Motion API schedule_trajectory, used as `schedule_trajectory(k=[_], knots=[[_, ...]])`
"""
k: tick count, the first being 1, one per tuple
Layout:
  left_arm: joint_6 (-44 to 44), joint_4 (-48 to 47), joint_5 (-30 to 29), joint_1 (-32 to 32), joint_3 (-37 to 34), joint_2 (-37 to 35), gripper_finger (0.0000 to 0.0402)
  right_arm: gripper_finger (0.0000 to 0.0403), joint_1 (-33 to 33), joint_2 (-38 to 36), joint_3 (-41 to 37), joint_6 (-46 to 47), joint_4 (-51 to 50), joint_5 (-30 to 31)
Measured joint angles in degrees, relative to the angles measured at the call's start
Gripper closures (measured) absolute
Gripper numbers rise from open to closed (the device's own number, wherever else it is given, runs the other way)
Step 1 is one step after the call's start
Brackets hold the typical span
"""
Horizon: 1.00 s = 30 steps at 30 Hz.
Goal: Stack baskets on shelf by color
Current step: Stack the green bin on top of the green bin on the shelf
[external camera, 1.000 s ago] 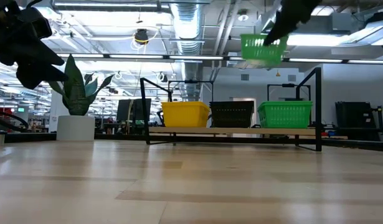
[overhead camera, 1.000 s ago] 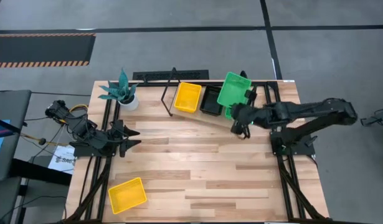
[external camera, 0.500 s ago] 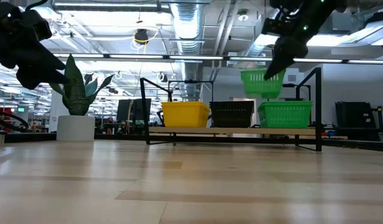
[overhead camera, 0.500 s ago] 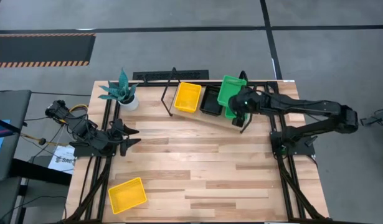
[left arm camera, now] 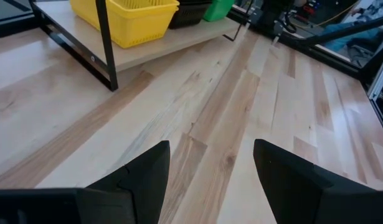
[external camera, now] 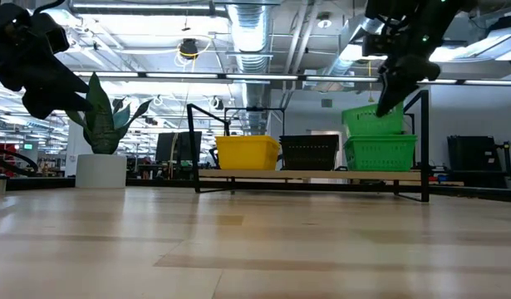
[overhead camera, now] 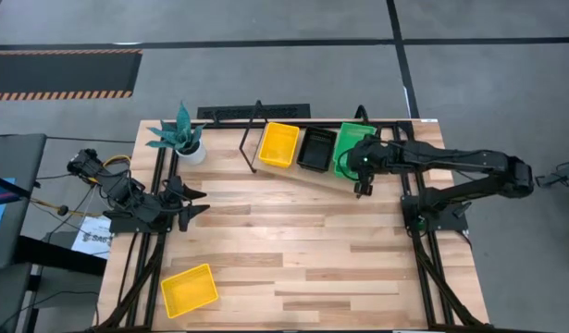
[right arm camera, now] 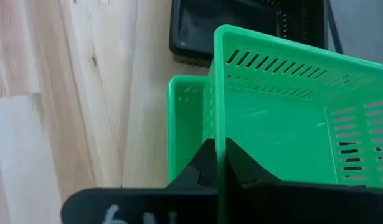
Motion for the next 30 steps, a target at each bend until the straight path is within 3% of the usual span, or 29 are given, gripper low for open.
schedule_trajectory(k=[19,30], knots=[[0.00,0.02,-0.21,0.00,-0.02,0.00,0.0181,0.0370,0.85,0.26,0.01,0.47,-0.76,0.02],[0.02,0.02,-0.40,-0.01,-0.02,0.00,0.0181,0.0306,0.74,0.26,0.03,2.11,-0.76,0.04]])
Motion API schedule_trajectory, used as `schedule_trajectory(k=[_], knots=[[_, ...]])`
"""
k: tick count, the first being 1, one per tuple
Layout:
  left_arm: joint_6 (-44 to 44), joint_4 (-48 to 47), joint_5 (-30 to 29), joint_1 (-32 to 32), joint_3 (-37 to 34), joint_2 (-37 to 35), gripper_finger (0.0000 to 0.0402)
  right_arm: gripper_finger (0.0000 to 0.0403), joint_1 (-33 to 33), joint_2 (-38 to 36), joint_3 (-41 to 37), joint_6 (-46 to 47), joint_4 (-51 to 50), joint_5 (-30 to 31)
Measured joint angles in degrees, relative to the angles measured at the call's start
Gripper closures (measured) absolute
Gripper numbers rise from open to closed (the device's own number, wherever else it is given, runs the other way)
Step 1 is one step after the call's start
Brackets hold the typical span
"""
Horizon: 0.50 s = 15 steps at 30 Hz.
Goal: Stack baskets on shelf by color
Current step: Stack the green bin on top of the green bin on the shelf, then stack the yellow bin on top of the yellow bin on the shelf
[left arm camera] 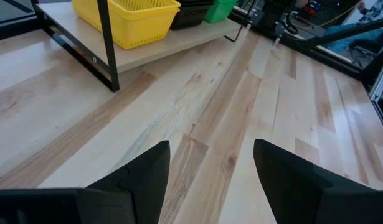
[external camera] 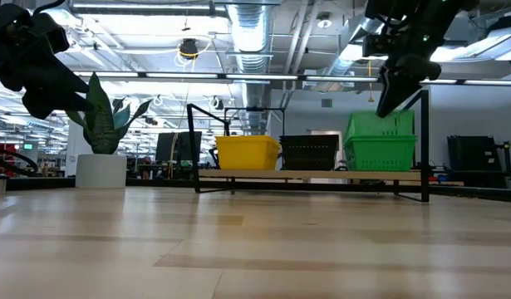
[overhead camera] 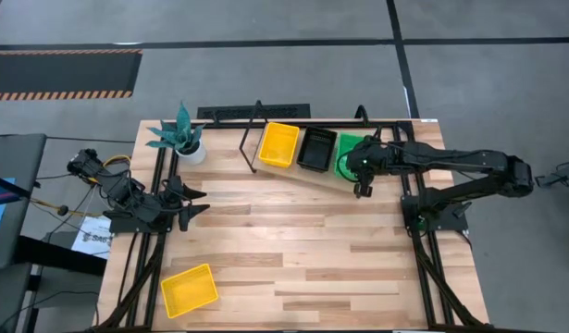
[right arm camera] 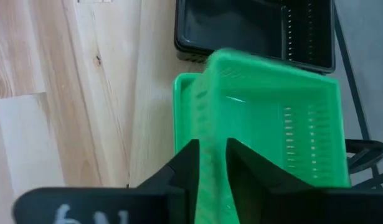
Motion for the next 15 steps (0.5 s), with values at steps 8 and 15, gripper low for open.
schedule_trajectory(k=[8,15], knots=[[0.00,0.00,0.02,-0.01,0.00,0.00,0.0181,0.0247,0.00,0.00,0.02,2.14,0.13,1.38],[-1.67,2.02,4.46,0.01,-0.04,-0.02,0.0181,0.0217,1.59,-0.26,0.93,6.81,5.59,-0.62]])
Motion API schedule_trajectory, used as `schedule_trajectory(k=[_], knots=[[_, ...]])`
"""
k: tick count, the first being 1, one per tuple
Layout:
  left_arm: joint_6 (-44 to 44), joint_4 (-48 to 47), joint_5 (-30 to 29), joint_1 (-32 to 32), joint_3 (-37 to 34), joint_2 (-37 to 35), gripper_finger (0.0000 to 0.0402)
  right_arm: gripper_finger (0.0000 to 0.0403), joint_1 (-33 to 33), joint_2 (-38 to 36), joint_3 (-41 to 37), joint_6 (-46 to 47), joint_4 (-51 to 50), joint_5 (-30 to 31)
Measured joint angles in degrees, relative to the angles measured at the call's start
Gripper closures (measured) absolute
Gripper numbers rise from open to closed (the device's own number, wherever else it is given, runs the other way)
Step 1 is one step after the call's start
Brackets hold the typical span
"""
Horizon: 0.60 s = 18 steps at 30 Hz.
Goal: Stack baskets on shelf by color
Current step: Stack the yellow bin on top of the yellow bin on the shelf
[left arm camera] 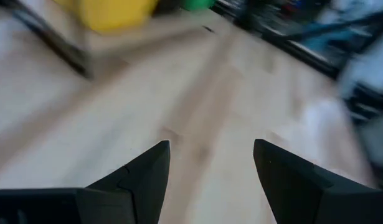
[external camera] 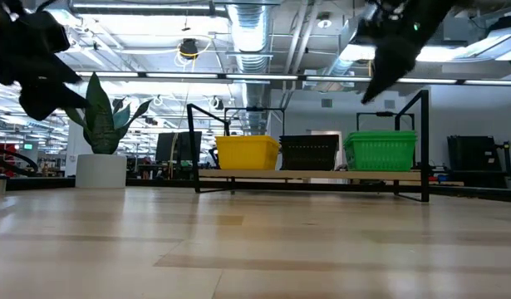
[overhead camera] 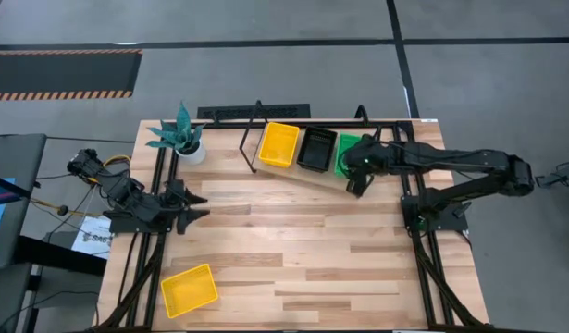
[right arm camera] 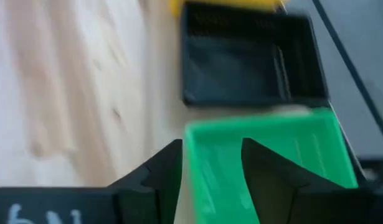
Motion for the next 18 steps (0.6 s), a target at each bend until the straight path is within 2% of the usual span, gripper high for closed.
schedule_trajectory(k=[4,6,12,15,18], knots=[[3.78,6.70,18.13,-0.24,0.00,0.70,0.0181,0.0216,3.43,0.35,1.69,1.57,3.56,-1.78],[4.98,11.63,24.24,-0.78,0.00,2.56,0.0181,0.0219,5.48,0.37,2.09,1.62,4.78,-1.92],[6.23,21.02,28.18,-3.48,0.00,14.06,0.0181,0.0226,10.68,0.37,2.18,5.00,5.97,-1.65],[2.28,21.89,30.80,-5.63,0.42,21.96,0.0181,0.0227,12.87,0.37,2.18,7.49,5.90,-1.46],[-3.01,21.83,36.51,-9.30,2.39,30.19,0.0182,0.0227,14.72,0.37,2.18,8.99,5.32,-0.88]])
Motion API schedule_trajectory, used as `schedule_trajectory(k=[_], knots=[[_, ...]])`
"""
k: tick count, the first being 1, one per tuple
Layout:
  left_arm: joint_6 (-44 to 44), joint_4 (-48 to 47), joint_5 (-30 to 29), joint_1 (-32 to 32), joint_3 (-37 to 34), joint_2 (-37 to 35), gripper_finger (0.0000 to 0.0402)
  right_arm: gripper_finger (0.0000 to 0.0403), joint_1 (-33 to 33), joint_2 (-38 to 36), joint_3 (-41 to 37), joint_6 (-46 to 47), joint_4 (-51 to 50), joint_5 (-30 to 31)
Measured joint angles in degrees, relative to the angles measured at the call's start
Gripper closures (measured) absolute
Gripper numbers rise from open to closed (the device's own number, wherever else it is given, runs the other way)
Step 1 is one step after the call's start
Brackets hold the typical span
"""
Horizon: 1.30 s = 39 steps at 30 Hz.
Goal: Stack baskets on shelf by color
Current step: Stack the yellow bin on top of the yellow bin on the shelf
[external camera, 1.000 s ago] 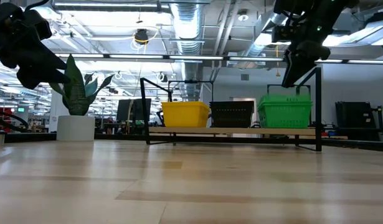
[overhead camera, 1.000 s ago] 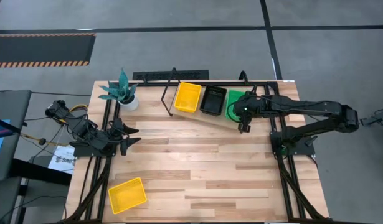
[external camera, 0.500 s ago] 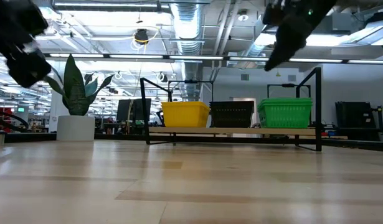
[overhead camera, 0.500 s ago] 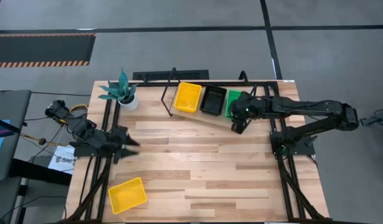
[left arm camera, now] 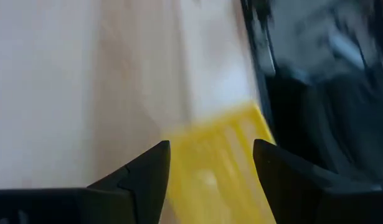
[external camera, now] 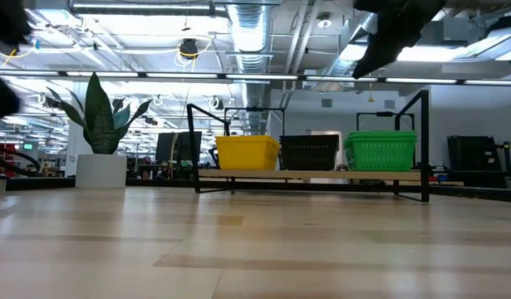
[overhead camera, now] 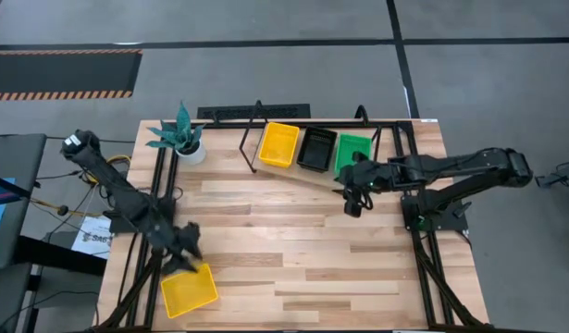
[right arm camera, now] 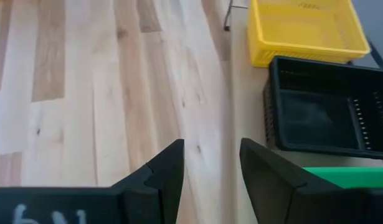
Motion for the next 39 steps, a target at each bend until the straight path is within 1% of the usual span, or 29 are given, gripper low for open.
schedule_trajectory(k=[3,5,7,11,13,15,17,18,20,22,28,33,35,39], knots=[[-2.57,-0.08,4.97,-5.09,4.66,7.87,0.0196,0.0229,1.22,0.01,-0.04,0.23,-0.46,0.06],[-2.71,-1.50,5.48,-7.99,9.23,12.59,0.0210,0.0230,1.68,0.00,-0.04,0.41,-0.14,0.14],[-2.81,-5.25,3.81,-10.13,14.69,16.87,0.0224,0.0232,2.07,0.00,-0.04,1.32,0.09,0.45],[-6.03,-16.90,-1.48,-13.68,23.82,25.34,0.0250,0.0232,2.25,0.01,-0.07,2.64,0.06,0.71],[-7.50,-19.34,-0.82,-14.82,25.84,29.60,0.0267,0.0232,2.23,0.01,-0.07,3.14,-0.19,0.71],[-7.98,-18.74,2.72,-15.38,26.20,33.57,0.0292,0.0233,2.22,0.00,-0.07,3.26,-0.25,0.71],[-7.76,-18.25,5.41,-15.37,26.16,36.86,0.0323,0.0233,2.22,0.00,-0.07,3.27,-0.16,0.71],[-6.85,-17.82,5.62,-15.37,26.14,38.00,0.0341,0.0233,2.22,0.00,-0.07,3.26,-0.18,0.71],[-4.86,-16.38,4.56,-14.78,26.14,39.00,0.0378,0.0233,2.22,0.00,-0.07,3.24,-0.14,0.71],[-4.06,-15.98,2.72,-13.67,26.16,39.14,0.0394,0.0233,2.22,0.00,-0.07,3.25,0.10,0.69],[-4.04,-16.17,2.58,-8.45,24.65,41.19,0.0400,0.0233,4.53,0.02,-0.07,5.06,0.11,0.45],[2.09,-11.87,3.47,-2.81,23.80,46.39,0.0401,0.0233,7.58,0.00,-0.07,6.84,0.38,1.29],[6.54,-9.15,2.02,0.05,23.81,48.54,0.0401,0.0233,8.66,0.00,-0.09,8.08,0.36,1.98],[16.25,-0.56,-4.56,7.05,24.12,51.73,0.0401,0.0233,10.77,0.01,-0.09,10.92,0.42,3.43]])
